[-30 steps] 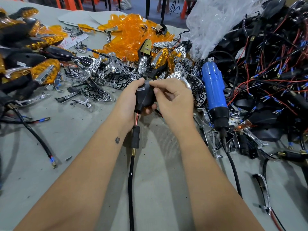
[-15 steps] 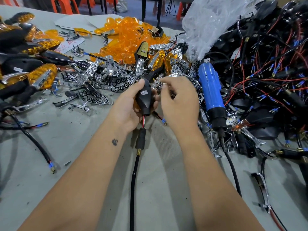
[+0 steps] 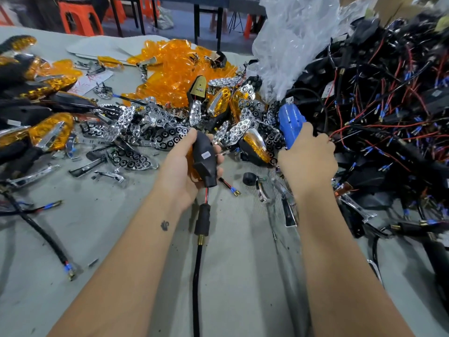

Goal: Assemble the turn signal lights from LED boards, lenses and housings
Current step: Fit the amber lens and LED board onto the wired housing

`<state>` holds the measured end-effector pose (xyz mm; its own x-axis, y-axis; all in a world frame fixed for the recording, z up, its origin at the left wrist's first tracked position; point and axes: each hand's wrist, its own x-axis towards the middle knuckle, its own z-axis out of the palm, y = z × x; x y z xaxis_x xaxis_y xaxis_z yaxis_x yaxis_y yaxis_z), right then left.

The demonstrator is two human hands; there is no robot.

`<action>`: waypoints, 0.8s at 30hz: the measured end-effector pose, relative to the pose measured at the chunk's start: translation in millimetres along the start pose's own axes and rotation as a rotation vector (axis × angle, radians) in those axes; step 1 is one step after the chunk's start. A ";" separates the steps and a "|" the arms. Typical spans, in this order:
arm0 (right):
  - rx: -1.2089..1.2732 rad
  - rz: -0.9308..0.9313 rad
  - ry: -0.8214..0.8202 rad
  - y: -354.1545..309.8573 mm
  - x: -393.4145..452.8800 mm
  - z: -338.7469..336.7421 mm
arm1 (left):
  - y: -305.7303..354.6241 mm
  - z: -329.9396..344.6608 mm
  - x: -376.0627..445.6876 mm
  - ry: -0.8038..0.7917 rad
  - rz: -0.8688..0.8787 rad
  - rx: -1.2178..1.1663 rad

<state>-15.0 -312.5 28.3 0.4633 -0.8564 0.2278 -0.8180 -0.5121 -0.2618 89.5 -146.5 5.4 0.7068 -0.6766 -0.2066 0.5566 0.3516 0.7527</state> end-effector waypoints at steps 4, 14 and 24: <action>0.008 -0.024 0.022 3.1 8.1 1.7 | -0.6 1.1 0.6 -0.003 0.032 0.039; 1.014 0.161 -0.197 8.6 22.7 -28.2 | 3.0 1.0 1.2 0.063 0.049 0.025; 1.949 0.342 -0.475 -26.2 12.7 -34.1 | 7.0 -3.2 3.3 0.155 0.086 0.078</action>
<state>0.6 -307.8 70.0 0.7000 -0.6940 -0.1686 0.3545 0.5426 -0.7615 97.2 -144.3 8.0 0.8125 -0.5363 -0.2284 0.4598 0.3489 0.8166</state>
